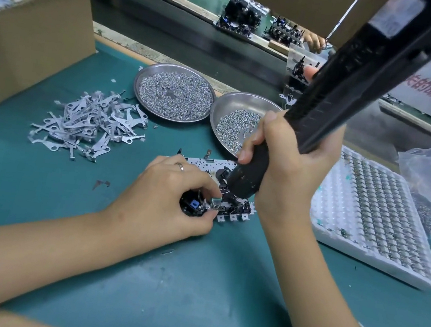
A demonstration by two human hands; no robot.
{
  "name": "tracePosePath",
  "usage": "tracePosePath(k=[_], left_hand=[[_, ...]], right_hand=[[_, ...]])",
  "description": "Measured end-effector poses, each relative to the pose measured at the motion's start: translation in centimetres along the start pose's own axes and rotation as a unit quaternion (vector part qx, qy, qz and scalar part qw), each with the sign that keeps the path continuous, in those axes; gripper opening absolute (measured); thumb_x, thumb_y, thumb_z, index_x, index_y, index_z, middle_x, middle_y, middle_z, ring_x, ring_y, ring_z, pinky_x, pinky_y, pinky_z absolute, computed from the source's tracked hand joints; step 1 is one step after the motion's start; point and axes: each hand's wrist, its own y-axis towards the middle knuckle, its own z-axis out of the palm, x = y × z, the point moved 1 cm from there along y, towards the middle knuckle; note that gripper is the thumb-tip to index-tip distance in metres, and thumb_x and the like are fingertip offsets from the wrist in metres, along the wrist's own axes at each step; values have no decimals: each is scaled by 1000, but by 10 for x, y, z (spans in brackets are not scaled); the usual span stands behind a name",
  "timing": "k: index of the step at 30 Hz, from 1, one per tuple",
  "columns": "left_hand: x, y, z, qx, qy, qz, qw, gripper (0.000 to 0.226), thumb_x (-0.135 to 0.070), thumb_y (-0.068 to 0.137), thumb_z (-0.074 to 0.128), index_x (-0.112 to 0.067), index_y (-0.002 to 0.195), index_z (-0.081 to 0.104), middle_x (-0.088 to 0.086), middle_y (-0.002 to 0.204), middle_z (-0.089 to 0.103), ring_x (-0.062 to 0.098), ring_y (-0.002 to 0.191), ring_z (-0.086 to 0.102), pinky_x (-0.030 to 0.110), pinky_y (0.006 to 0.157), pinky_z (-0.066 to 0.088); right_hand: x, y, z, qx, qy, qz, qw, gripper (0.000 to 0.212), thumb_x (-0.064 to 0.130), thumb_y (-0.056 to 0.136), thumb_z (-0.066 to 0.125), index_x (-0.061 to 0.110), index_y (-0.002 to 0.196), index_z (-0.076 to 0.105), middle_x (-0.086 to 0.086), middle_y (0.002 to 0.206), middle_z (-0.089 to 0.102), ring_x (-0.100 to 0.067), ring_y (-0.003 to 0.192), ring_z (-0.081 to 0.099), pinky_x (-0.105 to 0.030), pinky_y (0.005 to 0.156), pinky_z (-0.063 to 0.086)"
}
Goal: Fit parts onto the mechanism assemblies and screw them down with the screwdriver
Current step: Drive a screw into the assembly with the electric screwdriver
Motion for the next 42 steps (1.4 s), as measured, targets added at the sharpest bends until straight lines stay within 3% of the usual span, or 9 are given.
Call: tracePosePath(k=[10,14,17,19,20,22,24,31,42], left_hand=[[-2,1,-2,3,12,14,1000,18,-32,65,71,-25,82,72,-19,73,63,6,76,53,30,84,42],[-3,3,-8,11,-9,39,999,28,-40,67,71,-21,88,72,-14,76,65,3,73,55,26,81,46],[-2,10,-18,-67,-65,28,995,28,-42,79,60,-19,92,71,-11,79,66,5,75,59,11,76,43],[5,17,-24,-138,-87,-5,987,17,-33,87,58,-21,95,67,-10,81,66,8,78,60,9,76,42],[9,20,-26,-163,-93,-17,982,16,-29,90,54,-21,96,66,-10,81,65,7,79,59,8,77,41],[14,23,-27,-186,-96,-26,978,19,-26,93,48,-20,97,66,-11,80,64,0,79,57,6,77,39],[16,23,-26,-185,-80,-16,979,19,-25,94,46,-21,97,65,-13,79,62,-7,78,56,4,77,37],[27,22,-23,-183,-46,20,982,22,-22,97,47,-18,99,68,-11,76,65,-21,73,52,-3,69,32],[51,23,-12,-161,-87,-10,983,32,-66,91,35,-48,95,61,-21,88,64,-1,78,55,17,71,40]], right_hand=[[-1,1,-5,20,-10,34,999,23,2,76,59,15,81,41,1,49,49,-21,36,45,-26,43,39],[1,-4,-16,3,-25,-2,1000,33,26,79,69,19,103,47,3,75,58,-21,65,59,-36,62,51],[-3,-20,-31,-149,-84,-76,982,27,31,83,57,22,106,45,11,82,49,-2,78,51,-20,75,43],[-9,-41,-32,-105,-189,-88,972,18,29,85,54,22,102,49,6,86,50,-3,81,51,-19,77,41],[-12,-52,-29,-4,-276,-89,957,22,29,86,56,18,104,56,1,92,54,-9,87,54,-24,80,43],[-22,-69,-24,227,-470,-123,844,37,36,87,59,15,117,63,-9,109,58,-24,102,56,-38,88,45],[-27,-76,-21,330,-566,-138,742,40,40,88,61,20,122,64,-15,122,56,-32,109,54,-45,91,43],[7,-106,-38,342,-638,-157,672,23,41,88,55,28,101,69,-6,105,64,-31,107,59,-38,84,49],[83,-150,-183,210,-696,-134,674,31,33,93,47,18,85,73,-10,94,66,-28,99,66,-31,77,53]])
